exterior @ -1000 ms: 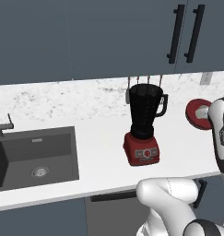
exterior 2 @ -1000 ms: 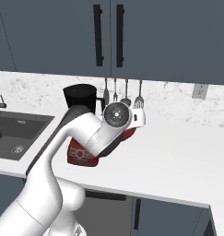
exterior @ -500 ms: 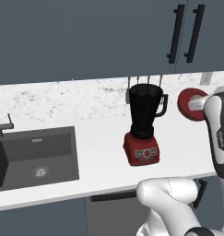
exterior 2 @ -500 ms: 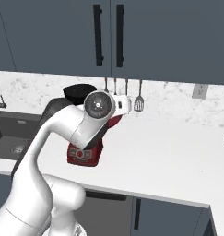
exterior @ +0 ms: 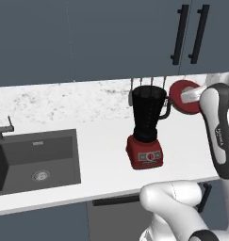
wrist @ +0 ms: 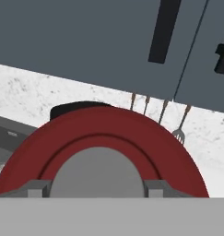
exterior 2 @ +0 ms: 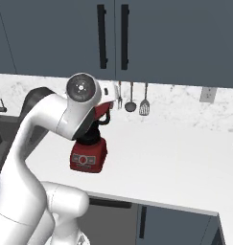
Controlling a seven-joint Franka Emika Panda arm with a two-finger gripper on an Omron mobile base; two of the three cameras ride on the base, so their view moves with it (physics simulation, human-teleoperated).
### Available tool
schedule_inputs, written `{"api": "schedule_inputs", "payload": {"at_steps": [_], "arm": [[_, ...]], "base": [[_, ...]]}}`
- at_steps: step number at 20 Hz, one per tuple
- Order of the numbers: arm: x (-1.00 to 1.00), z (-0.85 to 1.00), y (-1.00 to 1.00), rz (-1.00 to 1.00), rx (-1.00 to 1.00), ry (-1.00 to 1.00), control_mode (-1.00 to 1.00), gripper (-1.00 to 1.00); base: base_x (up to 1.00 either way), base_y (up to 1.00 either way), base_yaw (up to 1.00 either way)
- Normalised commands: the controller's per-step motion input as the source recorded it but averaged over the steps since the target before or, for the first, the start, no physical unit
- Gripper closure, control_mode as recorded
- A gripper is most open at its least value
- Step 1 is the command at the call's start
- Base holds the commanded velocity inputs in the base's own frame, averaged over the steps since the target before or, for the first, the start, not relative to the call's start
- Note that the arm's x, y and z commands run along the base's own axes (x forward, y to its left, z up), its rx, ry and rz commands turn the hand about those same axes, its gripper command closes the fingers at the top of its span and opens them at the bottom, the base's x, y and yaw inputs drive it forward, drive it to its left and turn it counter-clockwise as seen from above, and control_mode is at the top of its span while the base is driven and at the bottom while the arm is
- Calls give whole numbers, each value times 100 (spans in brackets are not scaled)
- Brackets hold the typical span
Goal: Close the lid blender by securely placing the lid on top.
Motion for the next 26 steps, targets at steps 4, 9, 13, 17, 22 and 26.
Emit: {"api": "schedule_inputs", "payload": {"at_steps": [4, 9, 13, 17, 22, 26], "arm": [[1, 28, 46, 1, 0, 0, -100, 100], [19, 5, 29, 0, -1, 1, -100, 100], [30, 0, 23, 0, -4, 7, -100, 100], [31, 1, 18, 0, -3, 11, -100, 100], [23, 15, 10, 0, -1, 8, -100, 100], [21, 18, 4, 0, 0, 1, -100, 100]], "base": [[0, 0, 0], [0, 0, 0], [0, 0, 0], [0, 0, 0], [0, 0, 0], [0, 0, 0]]}}
